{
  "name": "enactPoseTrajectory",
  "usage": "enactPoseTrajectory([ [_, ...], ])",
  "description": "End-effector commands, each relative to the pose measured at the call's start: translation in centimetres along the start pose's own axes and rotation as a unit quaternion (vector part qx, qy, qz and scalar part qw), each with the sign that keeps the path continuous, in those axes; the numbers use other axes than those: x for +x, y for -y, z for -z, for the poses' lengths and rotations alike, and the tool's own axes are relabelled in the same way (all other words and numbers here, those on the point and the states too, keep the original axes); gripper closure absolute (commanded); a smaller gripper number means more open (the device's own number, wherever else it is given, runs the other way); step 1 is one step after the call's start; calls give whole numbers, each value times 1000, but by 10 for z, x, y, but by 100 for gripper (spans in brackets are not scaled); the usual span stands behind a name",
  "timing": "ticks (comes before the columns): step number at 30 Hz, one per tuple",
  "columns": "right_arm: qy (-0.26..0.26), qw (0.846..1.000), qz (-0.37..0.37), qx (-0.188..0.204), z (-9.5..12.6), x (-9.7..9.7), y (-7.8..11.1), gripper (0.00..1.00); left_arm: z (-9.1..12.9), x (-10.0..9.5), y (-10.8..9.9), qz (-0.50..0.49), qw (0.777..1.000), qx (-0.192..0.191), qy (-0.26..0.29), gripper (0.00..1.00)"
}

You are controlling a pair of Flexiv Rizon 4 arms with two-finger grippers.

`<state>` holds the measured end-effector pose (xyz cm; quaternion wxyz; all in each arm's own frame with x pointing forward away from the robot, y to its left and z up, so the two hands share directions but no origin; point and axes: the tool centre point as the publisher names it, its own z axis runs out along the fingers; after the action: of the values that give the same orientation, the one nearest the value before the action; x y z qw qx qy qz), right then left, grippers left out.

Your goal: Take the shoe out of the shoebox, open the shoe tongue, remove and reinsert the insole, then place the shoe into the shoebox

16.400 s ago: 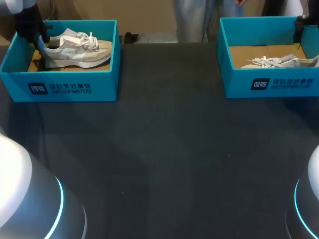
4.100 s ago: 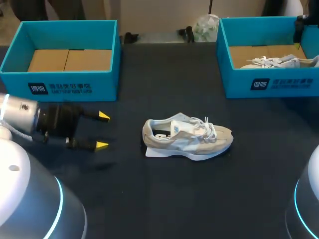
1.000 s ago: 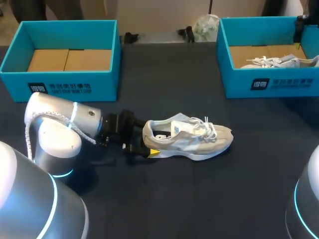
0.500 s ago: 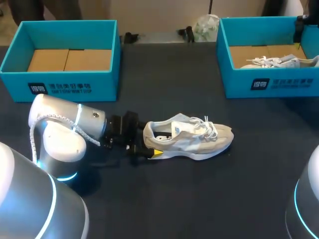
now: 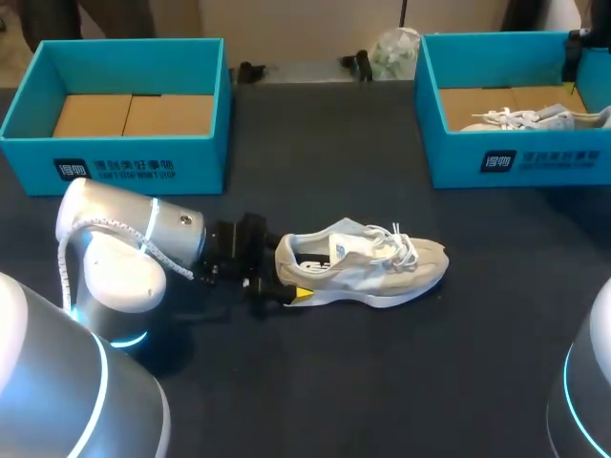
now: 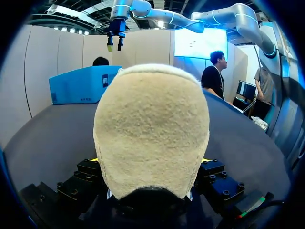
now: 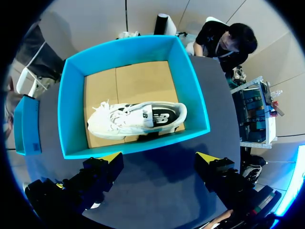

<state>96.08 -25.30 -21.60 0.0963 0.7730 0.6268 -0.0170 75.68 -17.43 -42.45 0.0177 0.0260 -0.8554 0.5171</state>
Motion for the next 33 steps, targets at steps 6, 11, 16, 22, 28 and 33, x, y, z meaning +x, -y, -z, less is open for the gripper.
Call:
enactPoseTrajectory([
  [6, 0, 1000, -1, -1, 0, 0, 1, 0, -4, 3, -2, 0, 1000, -2, -1, 100],
  [11, 0, 1000, -1, -1, 0, 0, 1, 0, -4, 3, -2, 0, 1000, -2, -1, 100],
  [16, -11, 1000, -25, -15, 3, 23, 16, 0, -4, 3, -2, 0, 1000, -2, -1, 100],
  [22, -2, 1000, -16, -16, 25, 47, 34, 0, -4, 3, -2, 0, 1000, -2, -1, 100],
  [28, -3, 999, -10, -31, 51, 74, 56, 0, -4, 3, -2, 0, 1000, -2, -1, 100],
  [33, -14, 1000, -10, -26, 61, 109, 81, 0, -4, 3, -2, 0, 1000, -2, -1, 100],
])
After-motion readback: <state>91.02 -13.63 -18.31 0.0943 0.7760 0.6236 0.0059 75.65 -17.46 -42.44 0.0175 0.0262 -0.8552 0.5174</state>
